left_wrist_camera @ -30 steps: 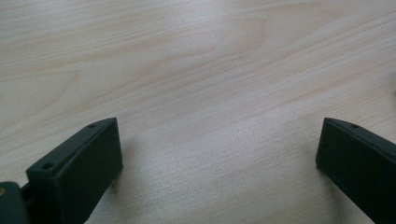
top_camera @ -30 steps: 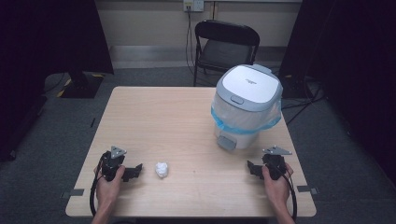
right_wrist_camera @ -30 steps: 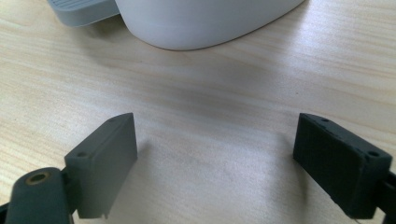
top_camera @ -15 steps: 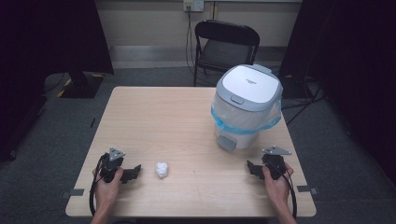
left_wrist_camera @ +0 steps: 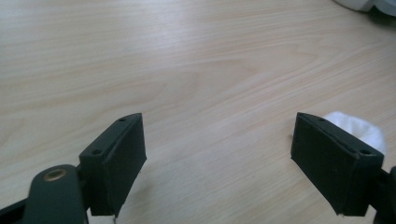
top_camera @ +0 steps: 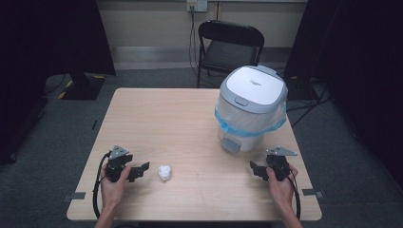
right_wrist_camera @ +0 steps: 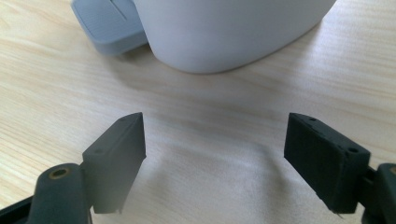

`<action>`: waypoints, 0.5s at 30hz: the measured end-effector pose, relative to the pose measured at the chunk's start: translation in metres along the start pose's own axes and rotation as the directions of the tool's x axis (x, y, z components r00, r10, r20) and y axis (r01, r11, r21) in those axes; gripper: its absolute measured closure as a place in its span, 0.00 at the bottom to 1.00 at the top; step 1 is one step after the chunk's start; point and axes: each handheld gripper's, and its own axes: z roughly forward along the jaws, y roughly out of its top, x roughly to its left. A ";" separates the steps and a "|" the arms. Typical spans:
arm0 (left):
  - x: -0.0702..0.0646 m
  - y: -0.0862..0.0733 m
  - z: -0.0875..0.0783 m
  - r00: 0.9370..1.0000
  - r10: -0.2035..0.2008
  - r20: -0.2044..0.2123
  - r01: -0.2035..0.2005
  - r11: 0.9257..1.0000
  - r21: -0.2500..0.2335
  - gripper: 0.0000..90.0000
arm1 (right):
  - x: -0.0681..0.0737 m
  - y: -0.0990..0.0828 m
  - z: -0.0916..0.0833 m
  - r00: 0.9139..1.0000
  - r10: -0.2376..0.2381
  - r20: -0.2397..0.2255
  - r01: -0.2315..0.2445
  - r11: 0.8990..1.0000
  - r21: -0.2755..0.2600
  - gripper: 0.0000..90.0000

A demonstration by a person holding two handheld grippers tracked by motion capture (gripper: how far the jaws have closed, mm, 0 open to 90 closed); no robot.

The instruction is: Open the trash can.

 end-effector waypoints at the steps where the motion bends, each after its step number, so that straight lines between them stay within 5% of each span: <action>1: 0.000 0.000 0.000 1.000 0.000 0.000 0.000 1.000 0.000 0.19 | -0.001 0.000 -0.001 1.000 0.003 -0.006 -0.003 1.000 -0.001 0.22; 4: -0.010 0.011 0.008 0.993 -0.044 0.112 0.043 0.999 0.015 0.22 | -0.005 0.000 -0.003 1.000 0.022 0.009 -0.022 1.000 0.006 0.22; 5: -0.010 0.011 0.008 0.993 -0.044 0.112 0.043 0.999 0.015 0.22 | -0.006 0.001 -0.004 1.000 0.027 0.008 -0.027 1.000 0.006 0.22; 6: -0.019 0.020 0.012 0.998 0.020 0.065 -0.021 1.000 0.020 0.22 | -0.008 0.001 -0.005 1.000 0.029 0.013 -0.029 1.000 0.002 0.22; 8: -0.023 0.025 0.014 0.997 0.032 0.067 -0.034 0.999 0.020 0.22 | -0.010 0.005 -0.008 1.000 0.021 0.020 -0.021 1.000 -0.002 0.22; 9: -0.028 0.035 0.019 0.994 0.036 0.099 -0.037 0.999 0.010 0.22 | -0.011 0.007 -0.010 0.999 0.021 0.023 -0.021 1.000 -0.008 0.22; 15: -0.045 0.070 0.035 0.989 0.079 0.125 -0.079 0.997 -0.005 0.22 | -0.017 0.023 -0.012 0.999 0.017 0.032 -0.016 0.999 -0.028 0.25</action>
